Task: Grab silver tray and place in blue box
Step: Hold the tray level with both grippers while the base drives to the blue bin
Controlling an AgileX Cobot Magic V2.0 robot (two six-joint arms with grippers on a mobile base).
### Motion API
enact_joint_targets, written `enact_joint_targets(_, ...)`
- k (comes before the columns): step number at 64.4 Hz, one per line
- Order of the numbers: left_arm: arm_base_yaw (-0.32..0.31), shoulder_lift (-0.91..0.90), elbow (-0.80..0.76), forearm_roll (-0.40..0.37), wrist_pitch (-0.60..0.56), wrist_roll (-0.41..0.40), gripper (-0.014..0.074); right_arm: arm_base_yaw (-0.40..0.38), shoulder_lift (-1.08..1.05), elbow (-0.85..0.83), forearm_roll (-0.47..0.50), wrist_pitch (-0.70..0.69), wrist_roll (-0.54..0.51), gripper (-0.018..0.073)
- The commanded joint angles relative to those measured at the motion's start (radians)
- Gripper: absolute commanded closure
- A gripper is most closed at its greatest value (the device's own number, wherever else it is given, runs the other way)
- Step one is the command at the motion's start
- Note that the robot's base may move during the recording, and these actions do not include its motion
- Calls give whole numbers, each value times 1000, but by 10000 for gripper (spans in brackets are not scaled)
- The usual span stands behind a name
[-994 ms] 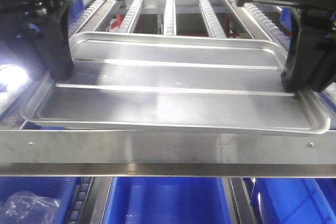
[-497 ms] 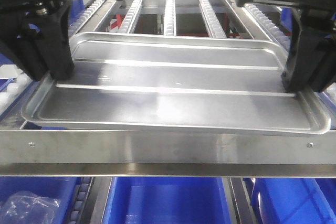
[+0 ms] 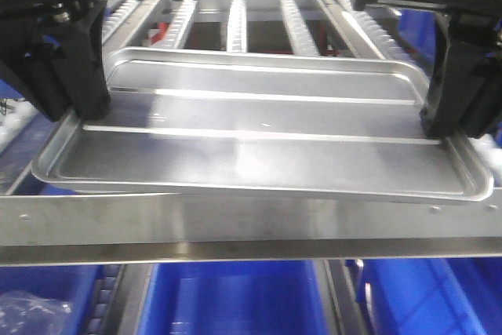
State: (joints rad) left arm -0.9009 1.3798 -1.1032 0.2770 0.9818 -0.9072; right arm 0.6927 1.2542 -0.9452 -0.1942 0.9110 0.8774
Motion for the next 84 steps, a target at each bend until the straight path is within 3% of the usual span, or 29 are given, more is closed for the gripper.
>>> enact_joint_targets(1, -15, -36, -30, -17, -73, -9, 611, 6, -32, -30, 9, -69, 2, 501)
enact_joint_targets(84, -15, -36, -30, -17, -73, -9, 611, 6, -32, -30, 9, -69, 2, 501)
